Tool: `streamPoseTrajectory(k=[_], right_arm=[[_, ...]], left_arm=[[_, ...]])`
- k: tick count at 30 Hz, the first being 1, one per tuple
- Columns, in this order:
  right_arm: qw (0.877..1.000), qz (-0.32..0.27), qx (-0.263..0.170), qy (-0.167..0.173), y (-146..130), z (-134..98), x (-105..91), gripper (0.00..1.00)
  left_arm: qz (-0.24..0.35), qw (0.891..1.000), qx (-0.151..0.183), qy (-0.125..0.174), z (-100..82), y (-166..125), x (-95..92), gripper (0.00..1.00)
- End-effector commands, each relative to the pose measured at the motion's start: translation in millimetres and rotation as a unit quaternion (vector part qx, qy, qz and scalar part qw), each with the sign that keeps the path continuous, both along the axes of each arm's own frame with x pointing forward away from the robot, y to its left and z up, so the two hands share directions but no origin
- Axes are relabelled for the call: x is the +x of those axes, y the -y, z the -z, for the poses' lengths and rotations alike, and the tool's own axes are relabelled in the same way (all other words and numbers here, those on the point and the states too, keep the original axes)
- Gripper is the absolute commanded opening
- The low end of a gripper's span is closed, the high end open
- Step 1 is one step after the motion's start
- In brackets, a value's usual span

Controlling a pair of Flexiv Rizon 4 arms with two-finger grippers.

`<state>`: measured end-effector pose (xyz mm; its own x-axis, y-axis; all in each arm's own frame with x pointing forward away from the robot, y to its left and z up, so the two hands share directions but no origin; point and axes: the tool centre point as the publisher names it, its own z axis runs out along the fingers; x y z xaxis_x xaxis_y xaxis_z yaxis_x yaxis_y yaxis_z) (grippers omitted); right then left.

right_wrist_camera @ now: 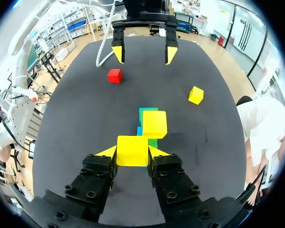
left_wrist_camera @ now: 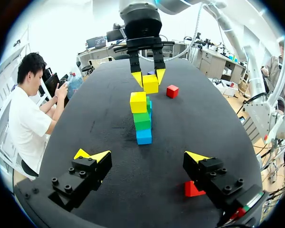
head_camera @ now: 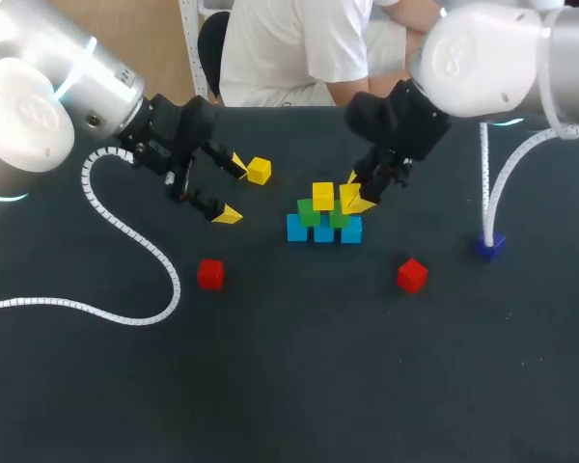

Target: Place the blue cubes, place green cubes on the blue cubes, place the yellow cubes on the green cubes, then place the red cubes on the yellow cubes, and place purple cube on the red cubes.

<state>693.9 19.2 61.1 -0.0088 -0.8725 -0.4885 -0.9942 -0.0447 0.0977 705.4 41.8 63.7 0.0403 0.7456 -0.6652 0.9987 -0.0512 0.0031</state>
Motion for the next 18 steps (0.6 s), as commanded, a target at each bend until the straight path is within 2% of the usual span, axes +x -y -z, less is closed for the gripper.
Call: streamPoseTrajectory(k=[1,18], right_arm=[[1.0,0.003,0.007,0.0,1.0,3.7,0.1,0.0],[1.0,0.007,0.017,0.002,-4.6,7.3,2.0,0.0]], left_arm=[[0.001,1.0,0.001,-0.001,0.0,0.1,1.4,1.0],[0.001,1.0,0.001,-0.001,0.0,0.1,1.4,1.0]])
